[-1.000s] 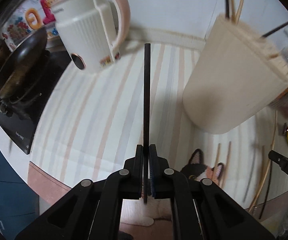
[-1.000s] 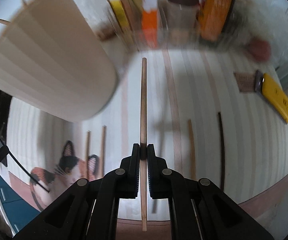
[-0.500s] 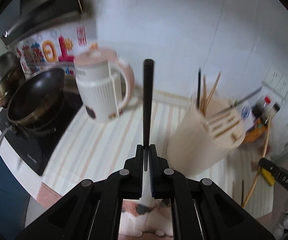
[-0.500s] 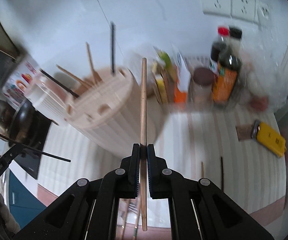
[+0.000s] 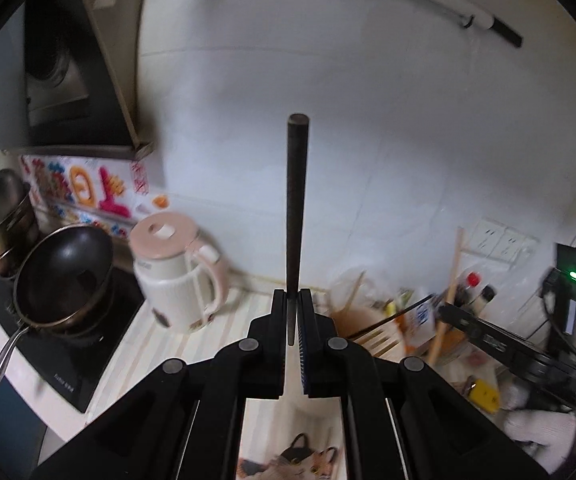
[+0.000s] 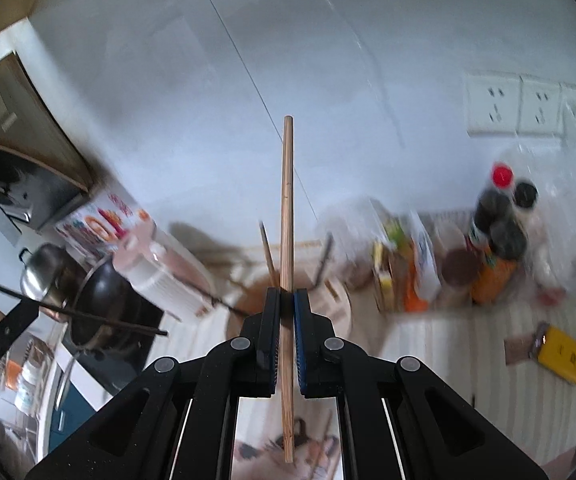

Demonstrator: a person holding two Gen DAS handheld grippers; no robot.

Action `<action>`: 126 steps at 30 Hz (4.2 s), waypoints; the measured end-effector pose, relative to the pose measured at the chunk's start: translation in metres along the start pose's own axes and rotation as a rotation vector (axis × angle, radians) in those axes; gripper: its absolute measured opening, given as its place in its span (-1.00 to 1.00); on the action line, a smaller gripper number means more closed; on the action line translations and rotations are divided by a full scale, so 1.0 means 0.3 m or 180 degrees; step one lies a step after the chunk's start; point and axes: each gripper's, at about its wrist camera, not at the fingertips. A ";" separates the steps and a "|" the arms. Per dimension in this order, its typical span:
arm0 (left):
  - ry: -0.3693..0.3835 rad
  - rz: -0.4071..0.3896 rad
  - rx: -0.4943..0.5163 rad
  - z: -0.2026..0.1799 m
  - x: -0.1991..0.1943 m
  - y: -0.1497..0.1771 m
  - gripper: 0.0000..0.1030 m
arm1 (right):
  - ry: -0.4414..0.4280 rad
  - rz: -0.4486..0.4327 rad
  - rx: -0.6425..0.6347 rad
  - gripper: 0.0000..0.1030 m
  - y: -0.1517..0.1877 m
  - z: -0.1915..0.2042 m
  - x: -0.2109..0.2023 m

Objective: Organize utensils
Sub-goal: 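Lift both held chopsticks upright and lower them into the beige holder, then open both tools to release the chopsticks into the holder, then grasp a wooden chopstick with the right tool while the left tool grasps another wooden chopstick, then lift both wooden chopsticks upright and lower them into the beige holder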

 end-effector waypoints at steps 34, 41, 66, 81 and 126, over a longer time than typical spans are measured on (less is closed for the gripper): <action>0.0150 0.0869 0.0220 -0.172 0.404 0.035 -0.17 | -0.0092 -0.0551 -0.0048 -0.09 -0.125 -0.080 0.283; -0.0074 0.0594 0.0035 -0.078 0.252 0.051 0.99 | 0.0133 -0.0533 0.0231 0.15 -0.084 -0.176 0.031; -0.0339 0.2382 0.0723 -0.204 0.637 0.916 0.40 | 0.1071 0.1255 0.0950 -0.28 0.685 -0.737 0.142; -0.0460 0.2520 0.0784 -0.148 0.686 0.996 -0.90 | 0.1267 0.1892 0.0400 -0.29 0.844 -0.688 0.317; -0.0416 0.2473 0.0673 -0.048 0.754 0.945 -0.92 | 0.1133 0.2093 0.0364 -0.86 0.826 -0.499 0.492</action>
Point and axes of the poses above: each gripper's, at about its wrist camera, not at the fingertips, and x roughly the way its jaws point, z to its left, y to its underside, and after that the axes turned 2 degrees about -z, right-handed
